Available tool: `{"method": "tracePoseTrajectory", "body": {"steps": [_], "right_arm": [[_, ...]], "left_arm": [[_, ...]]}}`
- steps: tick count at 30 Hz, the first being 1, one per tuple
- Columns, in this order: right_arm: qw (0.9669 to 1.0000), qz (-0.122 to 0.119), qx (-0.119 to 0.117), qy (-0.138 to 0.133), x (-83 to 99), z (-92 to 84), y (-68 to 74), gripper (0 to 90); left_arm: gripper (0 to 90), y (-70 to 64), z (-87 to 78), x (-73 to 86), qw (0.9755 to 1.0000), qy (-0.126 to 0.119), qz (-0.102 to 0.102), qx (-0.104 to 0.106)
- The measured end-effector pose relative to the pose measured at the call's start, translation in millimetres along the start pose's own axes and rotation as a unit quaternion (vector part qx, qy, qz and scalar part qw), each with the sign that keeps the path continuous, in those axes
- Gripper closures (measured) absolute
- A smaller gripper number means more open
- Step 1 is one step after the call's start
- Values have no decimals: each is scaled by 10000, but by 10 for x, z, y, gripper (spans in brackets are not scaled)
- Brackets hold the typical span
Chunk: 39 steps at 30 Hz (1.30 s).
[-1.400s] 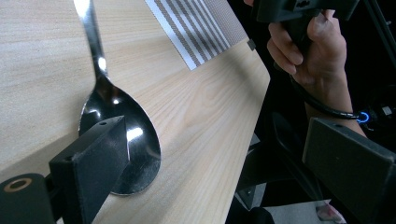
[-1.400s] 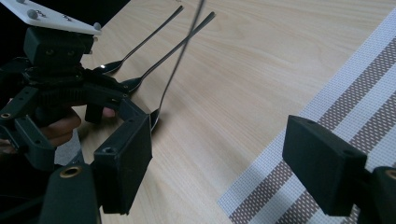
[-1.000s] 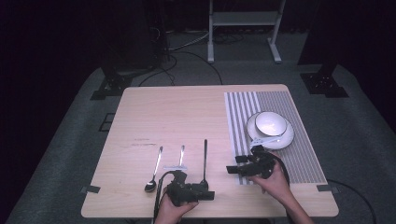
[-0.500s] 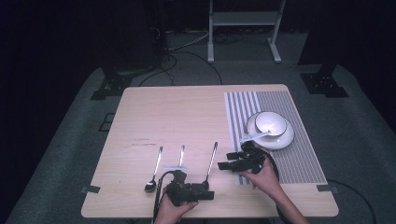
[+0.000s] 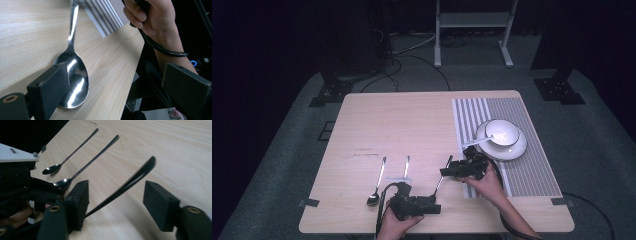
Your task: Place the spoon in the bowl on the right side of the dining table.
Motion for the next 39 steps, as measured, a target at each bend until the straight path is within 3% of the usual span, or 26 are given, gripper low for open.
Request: {"method": "tracePoseTrajectory", "body": {"steps": [2, 4, 5, 8, 13, 21, 22, 23, 25, 31, 39], "right_arm": [[10000, 45, 46, 24, 5, 5, -10, 505], [10000, 55, 42, 26, 5, 5, -14, 544], [9999, 103, 20, 29, 8, -1, -16, 650], [10000, 50, 41, 45, 17, -7, -10, 718], [9999, 131, -109, 28, 11, -28, 12, 758], [9976, 392, -573, 79, -20, -63, 54, 834], [9955, 505, -799, 92, -32, -81, 79, 862], [9955, 505, -799, 92, -32, -81, 79, 862], [9926, 596, -1059, 87, -53, -100, 110, 888], [9916, 630, -1127, 119, -81, -116, 125, 890], [9911, 683, -1144, 41, -144, -179, 108, 890]], "left_arm": [[59, 1, 0, -1, 10000, 0, 13, -1], [60, 3, -1, -2, 10000, 1, 15, 3], [60, 4, -3, -1, 10000, -1, 8, 4], [60, 2, -3, 0, 10000, -1, 10, -7], [60, 0, 1, -1, 10000, -2, 15, -18], [58, -6, 0, -1, 10000, -40, 27, -5], [58, -7, 0, -4, 10000, -80, 16, 12], [57, -7, 0, -4, 10000, -80, 16, 12], [57, -10, -1, -3, 10000, -78, 39, 14], [57, -57, -16, -22, 9998, -153, 90, 130], [57, -81, -85, -60, 9994, -247, 204, 104]]}}
Point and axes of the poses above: each handheld gripper's, and its own axes: z roughly forward along the jaws, x roughly out of its underside, y roughly to its left, the point moved 5 cm from there along z, roughly forward along the jaws, and after that the axes turned 8 degrees about z, right-handed, at the moved point
